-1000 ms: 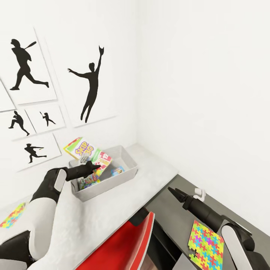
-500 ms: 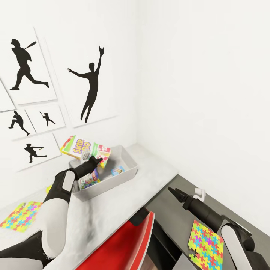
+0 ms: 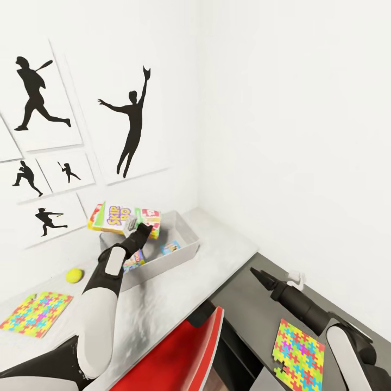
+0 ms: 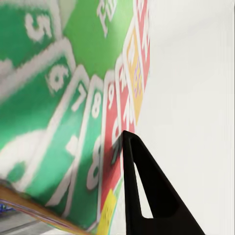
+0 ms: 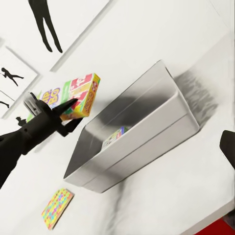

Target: Put all the toys in the child's room - the three board games (two on the bed and one on the table), the two jigsaw puzzles on the table, and the tennis ball on the table - inside the toy box on the table in the child's room.

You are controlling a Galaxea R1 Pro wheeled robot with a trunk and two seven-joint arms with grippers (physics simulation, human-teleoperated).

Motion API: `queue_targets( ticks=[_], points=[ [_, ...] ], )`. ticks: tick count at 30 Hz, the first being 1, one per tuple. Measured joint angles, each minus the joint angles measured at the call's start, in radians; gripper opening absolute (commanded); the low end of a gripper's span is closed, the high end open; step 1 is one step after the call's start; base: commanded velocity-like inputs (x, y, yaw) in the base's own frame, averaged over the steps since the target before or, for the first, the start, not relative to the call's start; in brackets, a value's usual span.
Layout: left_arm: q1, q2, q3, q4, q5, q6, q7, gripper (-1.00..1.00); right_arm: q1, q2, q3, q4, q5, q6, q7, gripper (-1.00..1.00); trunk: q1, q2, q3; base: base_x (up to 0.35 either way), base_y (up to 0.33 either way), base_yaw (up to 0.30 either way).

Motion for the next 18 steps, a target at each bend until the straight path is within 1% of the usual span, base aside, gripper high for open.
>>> queue_targets(
  ticks=[1, 2, 3, 4, 5, 7, 11, 13, 15, 18],
  points=[
    [0.0, 0.0, 0.0, 0.0, 0.018, -0.004, 0.003, -1.0, 0.0, 0.0, -0.004, 0.0, -0.001, 0.0, 0.0, 1.0, 0.0, 0.0, 0.0, 0.0, 0.0, 0.0],
    [0.001, 0.0, 0.0, 0.0, 0.026, -0.006, 0.004, -1.0, 0.0, 0.0, -0.006, -0.001, -0.001, 0.0, 0.0, 1.0, 0.0, 0.0, 0.0, 0.0, 0.0, 0.0],
    [0.001, 0.0, 0.0, 0.0, 0.043, -0.017, 0.007, -1.0, 0.0, 0.0, -0.008, -0.001, -0.002, 0.0, 0.0, 1.0, 0.0, 0.0, 0.0, 0.0, 0.0, 0.0],
    [0.001, 0.0, 0.0, 0.0, 0.061, -0.036, 0.009, -1.0, 0.0, 0.0, -0.01, -0.003, -0.002, 0.0, 0.0, 1.0, 0.0, 0.0, 0.0, 0.0, 0.0, 0.0],
    [0.001, 0.0, -0.001, 0.001, 0.07, -0.049, 0.011, -1.0, 0.0, 0.0, -0.01, -0.004, -0.002, 0.0, 0.0, 1.0, 0.0, 0.0, 0.0, 0.0, 0.0, 0.0],
    [0.001, 0.0, -0.002, 0.009, 0.095, -0.107, 0.029, -1.0, 0.0, -0.001, -0.012, -0.008, -0.002, 0.0, -0.001, 1.0, 0.0, 0.0, 0.0, 0.0, 0.0, 0.0],
    [0.002, 0.0, -0.007, 0.06, 0.108, -0.186, 0.054, -1.0, -0.001, -0.001, -0.023, -0.01, -0.002, 0.0, 0.005, 1.0, 0.0, 0.0, 0.0, 0.0, 0.0, 0.0],
    [0.002, 0.0, -0.012, 0.087, 0.114, -0.212, 0.06, -1.0, -0.001, 0.0, -0.032, -0.01, -0.002, 0.0, 0.015, 1.0, 0.0, 0.0, 0.0, 0.0, 0.0, 0.0],
    [0.001, 0.0, -0.015, 0.11, 0.127, -0.222, 0.063, -1.0, -0.001, 0.001, -0.036, -0.011, -0.002, 0.0, 0.022, 1.0, 0.0, 0.0, 0.0, 0.0, 0.0, 0.0],
    [0.001, 0.0, -0.026, 0.133, 0.14, -0.22, 0.064, -1.0, -0.001, 0.002, -0.038, -0.011, -0.002, 0.0, 0.025, 1.0, 0.0, 0.0, 0.0, 0.0, 0.0, 0.0]
  ],
)
